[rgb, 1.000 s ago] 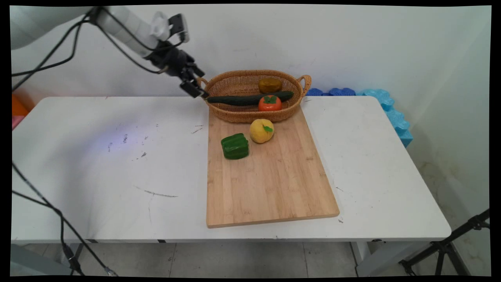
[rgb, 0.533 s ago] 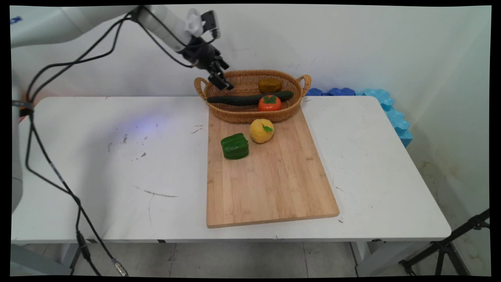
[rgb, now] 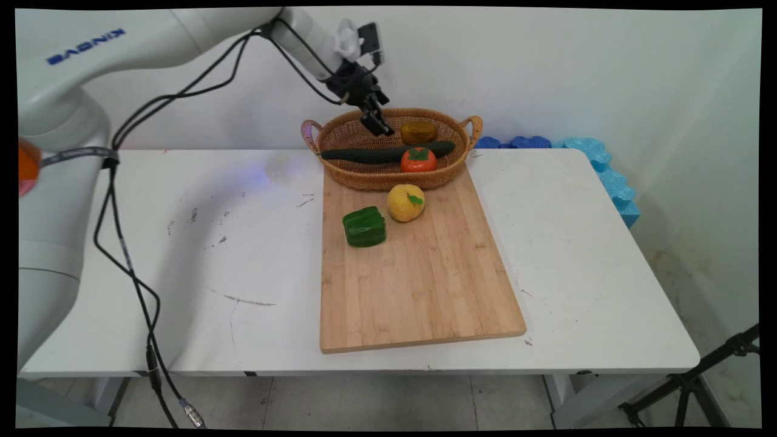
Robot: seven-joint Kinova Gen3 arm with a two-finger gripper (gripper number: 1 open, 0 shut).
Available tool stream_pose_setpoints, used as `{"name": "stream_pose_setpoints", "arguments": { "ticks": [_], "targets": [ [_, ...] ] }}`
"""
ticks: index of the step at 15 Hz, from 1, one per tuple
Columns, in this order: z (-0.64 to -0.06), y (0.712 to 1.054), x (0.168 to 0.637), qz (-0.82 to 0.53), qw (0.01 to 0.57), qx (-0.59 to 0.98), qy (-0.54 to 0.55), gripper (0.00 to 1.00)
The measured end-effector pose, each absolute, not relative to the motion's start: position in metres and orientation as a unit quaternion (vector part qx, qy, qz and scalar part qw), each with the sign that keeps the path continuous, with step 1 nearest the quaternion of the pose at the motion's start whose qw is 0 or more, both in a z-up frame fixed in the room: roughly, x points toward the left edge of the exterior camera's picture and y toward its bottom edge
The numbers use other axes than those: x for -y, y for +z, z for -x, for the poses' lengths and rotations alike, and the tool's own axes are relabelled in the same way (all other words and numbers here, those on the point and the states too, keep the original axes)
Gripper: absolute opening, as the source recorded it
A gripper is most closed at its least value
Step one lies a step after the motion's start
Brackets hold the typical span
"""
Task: Pick up the potato from the vegetable basket
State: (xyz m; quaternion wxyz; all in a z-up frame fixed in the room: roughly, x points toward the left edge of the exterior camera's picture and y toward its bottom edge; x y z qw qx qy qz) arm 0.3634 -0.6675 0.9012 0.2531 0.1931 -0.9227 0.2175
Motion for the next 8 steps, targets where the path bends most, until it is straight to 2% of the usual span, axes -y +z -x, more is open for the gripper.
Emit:
{"name": "stream_pose_setpoints", "arguments": {
  "ticks": [8],
  "targets": [
    [-0.332, 0.870, 0.710, -0.152, 0.237, 0.933, 0.223, 1.00]
  ]
}}
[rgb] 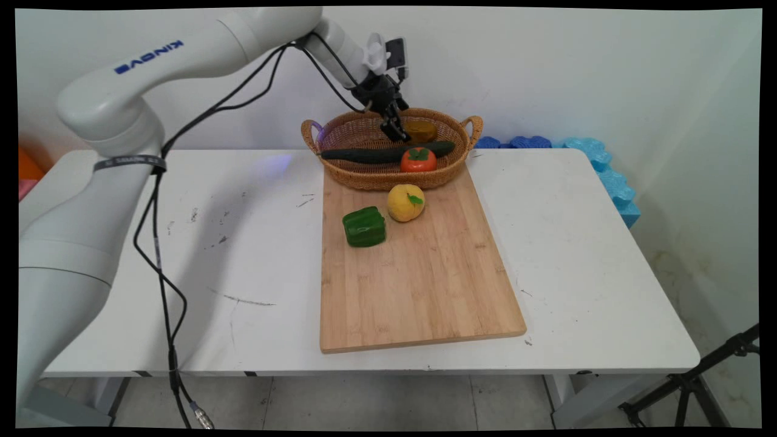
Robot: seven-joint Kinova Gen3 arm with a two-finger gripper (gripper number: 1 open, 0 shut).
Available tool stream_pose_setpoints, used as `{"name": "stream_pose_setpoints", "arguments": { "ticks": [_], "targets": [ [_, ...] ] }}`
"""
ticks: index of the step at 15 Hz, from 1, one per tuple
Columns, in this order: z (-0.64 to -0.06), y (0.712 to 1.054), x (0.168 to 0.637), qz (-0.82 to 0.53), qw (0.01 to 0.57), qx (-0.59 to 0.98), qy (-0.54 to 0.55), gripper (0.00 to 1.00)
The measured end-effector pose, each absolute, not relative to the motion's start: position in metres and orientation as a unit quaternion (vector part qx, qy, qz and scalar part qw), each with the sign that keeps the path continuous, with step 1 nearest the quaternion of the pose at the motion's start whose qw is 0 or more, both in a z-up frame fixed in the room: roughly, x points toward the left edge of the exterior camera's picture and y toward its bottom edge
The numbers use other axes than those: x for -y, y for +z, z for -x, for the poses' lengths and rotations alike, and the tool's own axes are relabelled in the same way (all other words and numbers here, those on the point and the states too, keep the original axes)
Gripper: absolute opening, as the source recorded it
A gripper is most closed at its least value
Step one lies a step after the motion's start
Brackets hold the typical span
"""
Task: Pick up the potato from the vegetable basket
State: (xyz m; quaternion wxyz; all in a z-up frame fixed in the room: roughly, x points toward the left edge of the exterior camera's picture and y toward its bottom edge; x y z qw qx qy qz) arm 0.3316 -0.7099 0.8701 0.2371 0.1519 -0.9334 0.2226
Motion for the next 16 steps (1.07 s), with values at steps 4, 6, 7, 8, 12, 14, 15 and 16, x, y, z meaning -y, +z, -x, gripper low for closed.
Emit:
{"name": "stream_pose_setpoints", "arguments": {
  "ticks": [4, 6, 7, 8, 12, 14, 15, 16],
  "targets": [
    [-0.321, 0.857, 0.724, -0.136, 0.228, 0.937, 0.226, 1.00],
    [-0.316, 0.852, 0.730, -0.132, 0.226, 0.938, 0.228, 1.00],
    [-0.314, 0.849, 0.733, -0.130, 0.224, 0.938, 0.228, 1.00],
    [-0.312, 0.847, 0.736, -0.128, 0.223, 0.939, 0.229, 1.00],
    [-0.307, 0.839, 0.744, -0.124, 0.218, 0.940, 0.230, 1.00],
    [-0.305, 0.836, 0.747, -0.122, 0.217, 0.941, 0.230, 1.00],
    [-0.304, 0.835, 0.748, -0.121, 0.216, 0.941, 0.230, 1.00],
    [-0.303, 0.834, 0.750, -0.120, 0.216, 0.941, 0.230, 1.00]
  ]
}}
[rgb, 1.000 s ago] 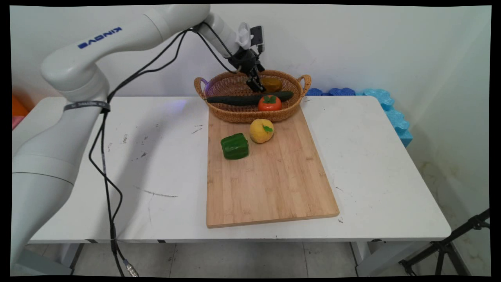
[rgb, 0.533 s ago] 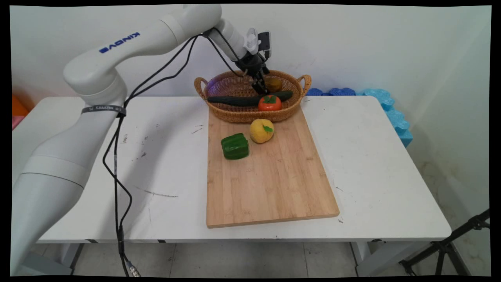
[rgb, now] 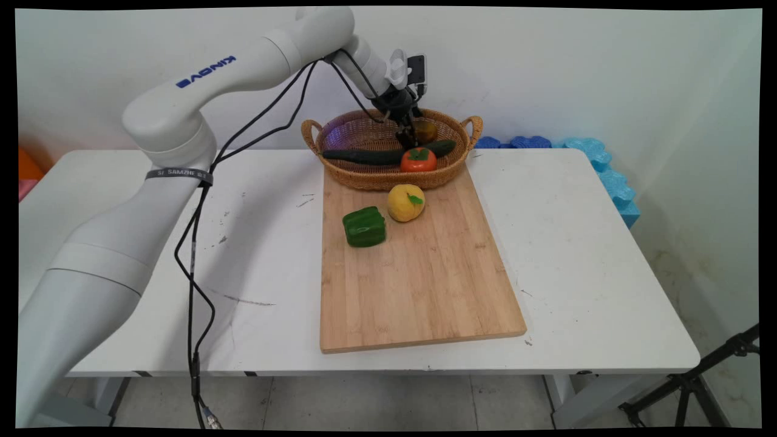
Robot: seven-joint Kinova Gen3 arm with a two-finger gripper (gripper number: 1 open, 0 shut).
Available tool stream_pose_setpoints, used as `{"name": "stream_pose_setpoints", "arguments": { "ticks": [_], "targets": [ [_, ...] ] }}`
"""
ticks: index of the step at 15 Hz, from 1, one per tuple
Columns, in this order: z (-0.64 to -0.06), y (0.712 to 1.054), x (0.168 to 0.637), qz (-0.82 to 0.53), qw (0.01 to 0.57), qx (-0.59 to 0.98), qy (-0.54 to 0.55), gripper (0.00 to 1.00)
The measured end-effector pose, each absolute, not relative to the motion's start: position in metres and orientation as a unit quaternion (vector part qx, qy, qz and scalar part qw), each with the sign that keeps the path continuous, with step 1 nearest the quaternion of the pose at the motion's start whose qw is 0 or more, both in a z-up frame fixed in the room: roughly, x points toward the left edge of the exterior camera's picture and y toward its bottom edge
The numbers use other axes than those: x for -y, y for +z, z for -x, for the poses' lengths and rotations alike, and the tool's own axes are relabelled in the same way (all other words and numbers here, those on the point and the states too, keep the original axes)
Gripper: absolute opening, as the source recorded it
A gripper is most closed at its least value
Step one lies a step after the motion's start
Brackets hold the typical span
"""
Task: Pick up the potato from the vegetable basket, then place the picked object on the cutting board
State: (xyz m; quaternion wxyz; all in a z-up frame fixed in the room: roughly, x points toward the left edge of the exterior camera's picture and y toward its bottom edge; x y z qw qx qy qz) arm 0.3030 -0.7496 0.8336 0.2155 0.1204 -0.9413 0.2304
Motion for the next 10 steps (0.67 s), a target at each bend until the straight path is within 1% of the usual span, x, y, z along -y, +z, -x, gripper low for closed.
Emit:
{"name": "stream_pose_setpoints", "arguments": {
  "ticks": [4, 5, 10],
  "targets": [
    [-0.2994, 0.8304, 0.7532, -0.118, 0.214, 0.942, 0.231, 1.00],
    [-0.2988, 0.8300, 0.7536, -0.117, 0.214, 0.942, 0.231, 0.00],
    [-0.2960, 0.8291, 0.7540, -0.113, 0.214, 0.943, 0.230, 0.00]
  ]
}}
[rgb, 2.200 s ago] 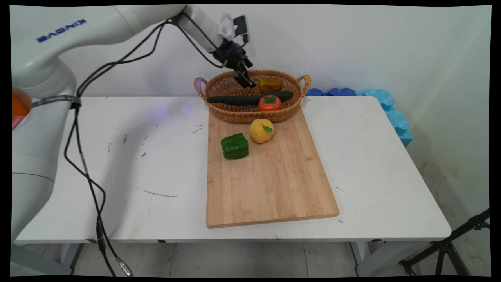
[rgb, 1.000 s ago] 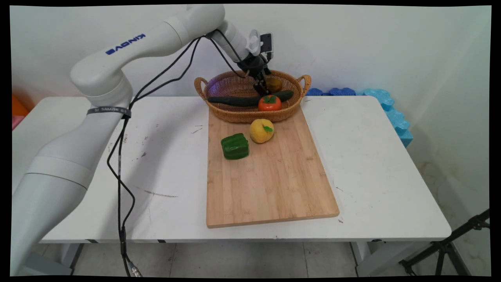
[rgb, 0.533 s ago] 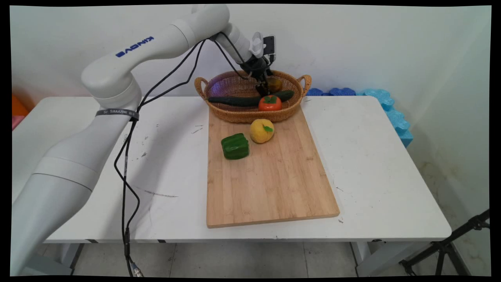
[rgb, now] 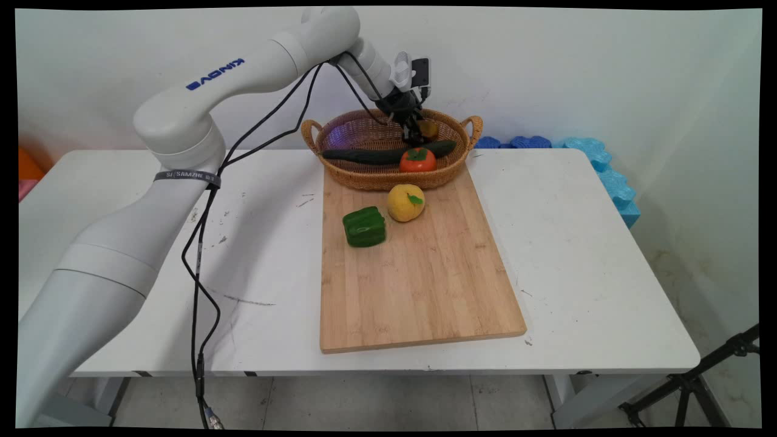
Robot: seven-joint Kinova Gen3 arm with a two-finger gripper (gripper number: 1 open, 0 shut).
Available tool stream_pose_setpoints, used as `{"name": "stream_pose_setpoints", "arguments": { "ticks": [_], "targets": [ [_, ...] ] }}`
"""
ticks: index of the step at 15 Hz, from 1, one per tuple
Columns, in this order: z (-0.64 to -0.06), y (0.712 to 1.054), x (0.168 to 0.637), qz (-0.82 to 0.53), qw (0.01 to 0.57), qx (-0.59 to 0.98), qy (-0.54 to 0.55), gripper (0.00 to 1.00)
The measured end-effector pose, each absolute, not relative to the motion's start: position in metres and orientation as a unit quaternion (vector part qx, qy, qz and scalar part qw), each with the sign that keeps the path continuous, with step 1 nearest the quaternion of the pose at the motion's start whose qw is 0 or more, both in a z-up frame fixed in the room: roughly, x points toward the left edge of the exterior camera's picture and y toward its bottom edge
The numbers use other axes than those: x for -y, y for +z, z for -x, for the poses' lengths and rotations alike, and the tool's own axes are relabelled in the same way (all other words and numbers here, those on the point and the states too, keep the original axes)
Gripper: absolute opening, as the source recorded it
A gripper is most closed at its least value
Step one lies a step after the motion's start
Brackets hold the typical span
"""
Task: Place the picked object on the cutting board
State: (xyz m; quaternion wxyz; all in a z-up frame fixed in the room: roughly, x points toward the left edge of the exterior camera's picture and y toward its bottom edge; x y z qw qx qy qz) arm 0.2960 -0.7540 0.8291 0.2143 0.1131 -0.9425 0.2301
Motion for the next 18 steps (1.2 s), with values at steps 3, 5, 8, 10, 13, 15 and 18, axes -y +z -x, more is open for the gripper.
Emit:
{"name": "stream_pose_setpoints", "arguments": {
  "ticks": [3, 5, 8, 10, 13, 15, 18],
  "targets": [
    [-0.295, 0.831, 0.752, -0.110, 0.214, 0.943, 0.230, 0.00],
    [-0.295, 0.834, 0.749, -0.107, 0.215, 0.943, 0.231, 0.00],
    [-0.293, 0.842, 0.743, -0.103, 0.219, 0.942, 0.234, 0.00],
    [-0.293, 0.850, 0.738, -0.102, 0.222, 0.940, 0.236, 0.00],
    [-0.292, 0.866, 0.727, -0.107, 0.230, 0.937, 0.240, 0.00],
    [-0.294, 0.879, 0.716, -0.114, 0.236, 0.934, 0.243, 0.00],
    [-0.296, 0.899, 0.698, -0.131, 0.246, 0.928, 0.246, 0.00]
  ]
}}
